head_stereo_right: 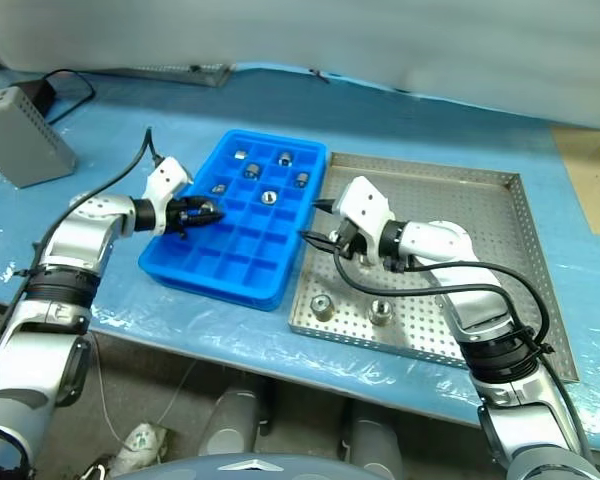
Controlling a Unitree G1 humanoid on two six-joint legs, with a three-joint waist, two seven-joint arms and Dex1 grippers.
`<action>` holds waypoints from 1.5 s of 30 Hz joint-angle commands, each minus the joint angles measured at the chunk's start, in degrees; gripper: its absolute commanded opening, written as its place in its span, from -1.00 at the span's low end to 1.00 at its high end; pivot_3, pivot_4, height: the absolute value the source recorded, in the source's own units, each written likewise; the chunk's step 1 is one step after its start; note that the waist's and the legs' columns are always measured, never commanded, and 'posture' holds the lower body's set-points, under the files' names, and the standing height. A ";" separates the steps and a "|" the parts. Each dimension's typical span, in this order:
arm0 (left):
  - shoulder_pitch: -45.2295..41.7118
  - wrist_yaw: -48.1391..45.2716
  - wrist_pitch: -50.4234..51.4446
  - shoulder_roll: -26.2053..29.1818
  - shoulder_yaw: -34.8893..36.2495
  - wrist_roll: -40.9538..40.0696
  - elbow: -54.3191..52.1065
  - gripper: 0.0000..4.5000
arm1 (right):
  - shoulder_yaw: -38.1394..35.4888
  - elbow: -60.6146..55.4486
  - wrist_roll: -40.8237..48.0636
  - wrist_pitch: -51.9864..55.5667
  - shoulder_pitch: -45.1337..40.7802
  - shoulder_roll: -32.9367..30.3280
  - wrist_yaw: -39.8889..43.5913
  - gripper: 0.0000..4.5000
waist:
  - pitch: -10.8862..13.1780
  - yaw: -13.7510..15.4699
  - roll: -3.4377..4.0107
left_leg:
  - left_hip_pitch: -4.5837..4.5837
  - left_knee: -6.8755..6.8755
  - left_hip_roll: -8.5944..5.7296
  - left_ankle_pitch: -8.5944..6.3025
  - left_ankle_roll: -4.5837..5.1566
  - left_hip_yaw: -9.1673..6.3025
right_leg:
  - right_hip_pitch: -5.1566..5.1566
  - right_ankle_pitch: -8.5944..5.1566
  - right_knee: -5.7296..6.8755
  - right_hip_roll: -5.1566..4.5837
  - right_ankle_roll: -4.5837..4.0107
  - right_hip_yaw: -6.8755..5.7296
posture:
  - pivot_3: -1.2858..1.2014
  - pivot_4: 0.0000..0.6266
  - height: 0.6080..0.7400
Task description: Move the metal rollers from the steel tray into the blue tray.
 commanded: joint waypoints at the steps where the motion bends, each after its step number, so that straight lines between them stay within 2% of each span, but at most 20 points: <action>1: 0.53 0.36 1.81 2.75 2.17 -1.99 -4.30 -0.23 | 0.08 -0.41 -0.63 -1.85 -0.06 0.32 0.01 0.21 | 0.00 0.00 0.00 | -0.01 0.00 0.00 0.02 -0.03 0.00 | -0.03 0.00 0.05 0.00 0.00 0.00 | 0.26 -0.52 1.00; 6: 1.05 -0.34 2.96 4.51 1.71 -3.48 -4.84 -0.23 | 0.24 0.31 -1.97 -2.80 0.28 0.20 -0.02 0.21 | 0.01 0.05 -0.01 | 0.03 0.01 0.00 0.10 -0.15 -0.01 | -0.20 -0.12 0.43 -0.01 -0.12 0.02 | 0.26 -0.52 1.00; 14: 0.66 -0.68 1.56 5.21 -1.62 -1.34 -0.63 -0.23 | -0.04 0.68 -3.71 -3.55 1.36 0.46 -0.53 0.21 | 0.01 0.03 -0.01 | 0.02 0.01 0.01 0.15 -0.24 -0.03 | -0.28 -0.14 0.56 0.00 -0.12 0.04 | 0.24 -0.52 1.00; 22: -2.46 0.55 -1.63 5.47 -2.81 0.38 6.34 0.90 | -0.67 0.33 -4.40 -3.57 2.29 0.62 -1.44 0.21 | 0.00 -0.31 -0.02 | 0.03 -0.01 0.03 0.19 -0.30 -0.02 | -0.39 -0.16 0.63 0.04 -0.14 0.08 | 0.22 -0.52 1.00; 36: -12.19 -10.64 -6.00 -1.28 -4.51 -4.01 7.43 0.90 | -2.71 -2.38 -5.05 -2.47 5.09 -0.45 -4.13 0.21 | 0.02 -0.13 -0.04 | -0.12 0.00 0.02 0.24 -0.37 0.01 | -0.50 -0.16 0.63 0.05 -0.17 0.12 | 0.13 -0.52 1.00; 40: -15.92 -13.49 -8.44 -5.55 -6.40 -3.77 10.67 0.90 | -4.82 -4.81 -4.73 -1.10 7.23 -1.30 -5.81 0.21 | 0.02 -0.43 -0.04 | -0.10 0.00 0.03 0.24 -0.37 0.03 | -0.50 -0.16 0.64 0.07 -0.16 0.13 | 0.08 -0.52 1.00; 45: -22.14 -13.69 -14.72 -14.19 -9.50 -0.94 22.03 0.90 | -8.66 -9.28 -4.77 1.33 11.66 -2.35 -8.82 0.21 | 0.03 -0.64 -0.08 | -0.13 0.02 -0.01 0.25 -0.34 0.03 | -0.48 -0.16 0.60 0.07 -0.15 0.14 | 0.01 -0.52 1.00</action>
